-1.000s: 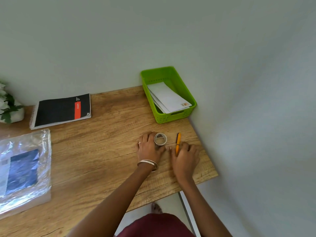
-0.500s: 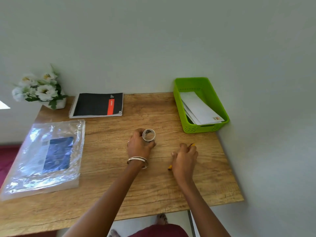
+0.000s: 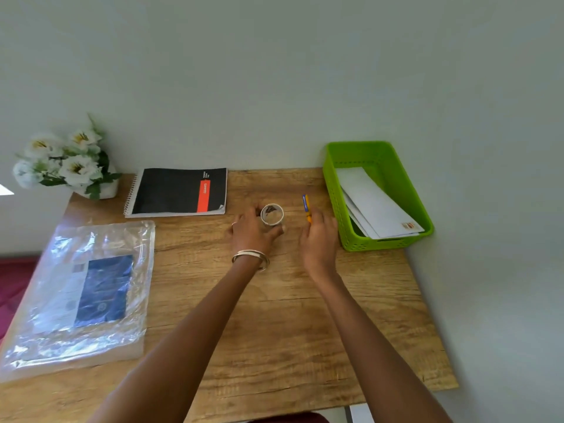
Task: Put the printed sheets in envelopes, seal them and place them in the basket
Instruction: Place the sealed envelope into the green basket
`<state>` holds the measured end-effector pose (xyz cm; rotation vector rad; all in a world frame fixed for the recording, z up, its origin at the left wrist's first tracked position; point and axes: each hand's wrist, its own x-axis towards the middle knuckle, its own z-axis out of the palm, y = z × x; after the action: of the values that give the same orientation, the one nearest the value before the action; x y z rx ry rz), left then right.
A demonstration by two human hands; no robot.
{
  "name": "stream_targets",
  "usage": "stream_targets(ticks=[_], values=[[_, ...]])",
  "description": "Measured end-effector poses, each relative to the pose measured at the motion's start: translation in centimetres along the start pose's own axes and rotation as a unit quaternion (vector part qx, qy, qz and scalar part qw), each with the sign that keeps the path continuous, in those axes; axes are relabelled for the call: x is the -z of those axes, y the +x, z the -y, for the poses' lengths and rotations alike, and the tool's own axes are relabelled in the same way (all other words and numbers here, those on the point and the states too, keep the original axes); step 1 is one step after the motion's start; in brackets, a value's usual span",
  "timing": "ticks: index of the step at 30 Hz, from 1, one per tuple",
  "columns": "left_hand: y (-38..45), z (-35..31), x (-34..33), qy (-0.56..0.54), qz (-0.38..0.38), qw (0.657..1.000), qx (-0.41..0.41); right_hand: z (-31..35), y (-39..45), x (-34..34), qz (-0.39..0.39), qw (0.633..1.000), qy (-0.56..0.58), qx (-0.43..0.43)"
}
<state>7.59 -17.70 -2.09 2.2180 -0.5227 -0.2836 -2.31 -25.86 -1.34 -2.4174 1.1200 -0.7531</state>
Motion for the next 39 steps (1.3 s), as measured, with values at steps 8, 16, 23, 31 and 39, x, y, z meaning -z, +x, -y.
stream_targets(ticks=[8, 16, 23, 31, 39], values=[[8.4, -2.2, -3.3, 0.02, -0.011, 0.999, -0.025, 0.8, 8.0, -3.4, -0.004, 1.0, -0.014, -0.014], [10.7, -0.9, -6.8, 0.107, -0.033, 0.992, -0.057, -2.9, 8.5, -9.0, -0.036, 0.995, -0.04, -0.08], [10.8, -0.4, -7.5, 0.13, -0.058, 0.988, -0.061, -3.2, 9.1, -9.5, -0.054, 0.994, -0.069, -0.067], [10.6, -0.5, -6.7, 0.068, -0.007, 0.997, -0.045, -2.9, 8.7, -9.0, -0.044, 0.995, -0.073, -0.053], [6.8, 1.5, -3.2, -0.031, 0.063, 0.996, -0.062, -2.5, 4.0, -7.4, -0.043, 0.993, -0.088, -0.065]])
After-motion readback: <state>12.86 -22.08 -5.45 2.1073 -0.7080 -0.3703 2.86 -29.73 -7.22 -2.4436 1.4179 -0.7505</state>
